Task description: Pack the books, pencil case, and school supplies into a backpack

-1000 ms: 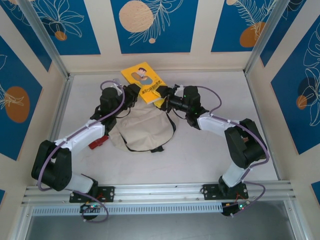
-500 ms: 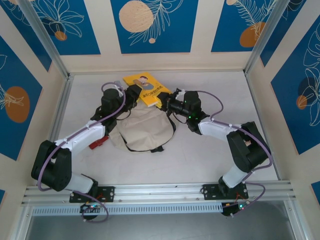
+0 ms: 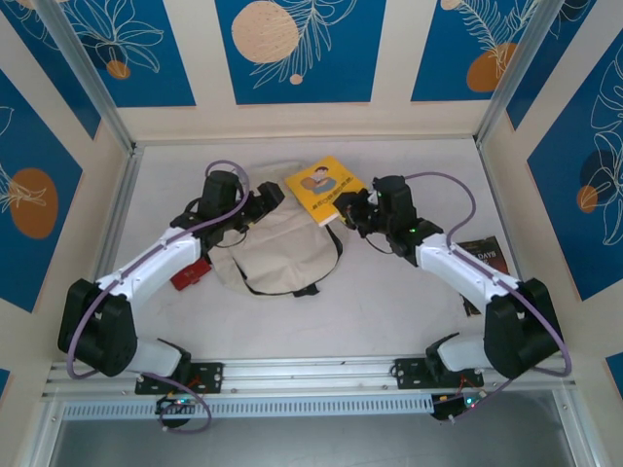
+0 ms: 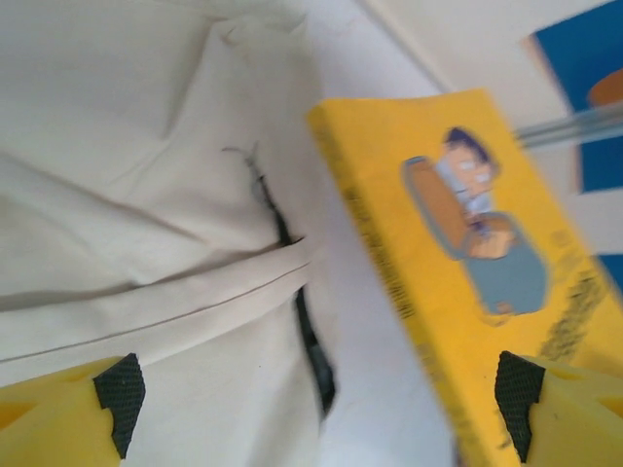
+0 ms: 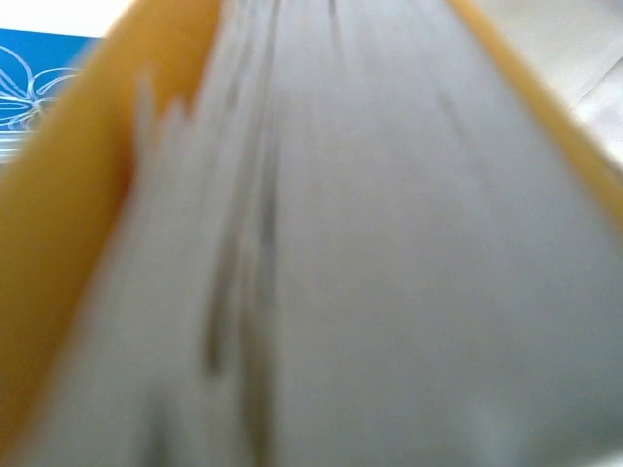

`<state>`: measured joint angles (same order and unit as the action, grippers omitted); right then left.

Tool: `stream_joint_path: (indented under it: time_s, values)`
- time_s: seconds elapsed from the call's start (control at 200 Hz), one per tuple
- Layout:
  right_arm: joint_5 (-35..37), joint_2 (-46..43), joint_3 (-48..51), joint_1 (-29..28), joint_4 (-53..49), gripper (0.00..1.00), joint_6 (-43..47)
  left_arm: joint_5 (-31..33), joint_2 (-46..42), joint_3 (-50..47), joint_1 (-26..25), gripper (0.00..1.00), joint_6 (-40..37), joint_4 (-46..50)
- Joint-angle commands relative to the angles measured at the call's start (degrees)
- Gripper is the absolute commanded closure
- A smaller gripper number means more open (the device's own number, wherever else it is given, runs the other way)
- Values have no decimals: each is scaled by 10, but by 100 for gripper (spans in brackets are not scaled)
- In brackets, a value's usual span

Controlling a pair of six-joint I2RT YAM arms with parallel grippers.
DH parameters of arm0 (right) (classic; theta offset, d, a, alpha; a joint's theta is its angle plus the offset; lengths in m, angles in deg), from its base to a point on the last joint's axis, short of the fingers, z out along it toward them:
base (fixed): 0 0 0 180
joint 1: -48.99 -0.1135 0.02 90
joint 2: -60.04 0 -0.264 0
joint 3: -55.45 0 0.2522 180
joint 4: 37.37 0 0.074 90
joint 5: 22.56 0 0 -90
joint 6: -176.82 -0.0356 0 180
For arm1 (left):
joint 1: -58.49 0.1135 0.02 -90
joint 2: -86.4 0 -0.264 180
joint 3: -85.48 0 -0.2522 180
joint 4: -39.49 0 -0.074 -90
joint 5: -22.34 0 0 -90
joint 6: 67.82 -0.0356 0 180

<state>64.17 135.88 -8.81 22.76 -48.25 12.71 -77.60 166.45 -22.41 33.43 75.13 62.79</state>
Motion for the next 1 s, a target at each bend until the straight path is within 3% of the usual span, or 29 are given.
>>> stream_joint_path:
  time_s: [0.0,0.16,0.335,0.485,0.995]
  values:
    - [38,-50,-23,12,-68,100,115,18,-9,45,-9,6,-132,169]
    - [42,-83,-23,32,-127,100,168,85,18,78,-44,6,-181,266]
    - [37,-105,-17,49,-148,100,195,129,51,107,-99,10,-168,318]
    - [45,-135,4,62,-154,100,198,139,67,109,-140,16,-142,332]
    - [30,-175,56,97,-141,100,208,136,207,177,-204,33,-121,356]
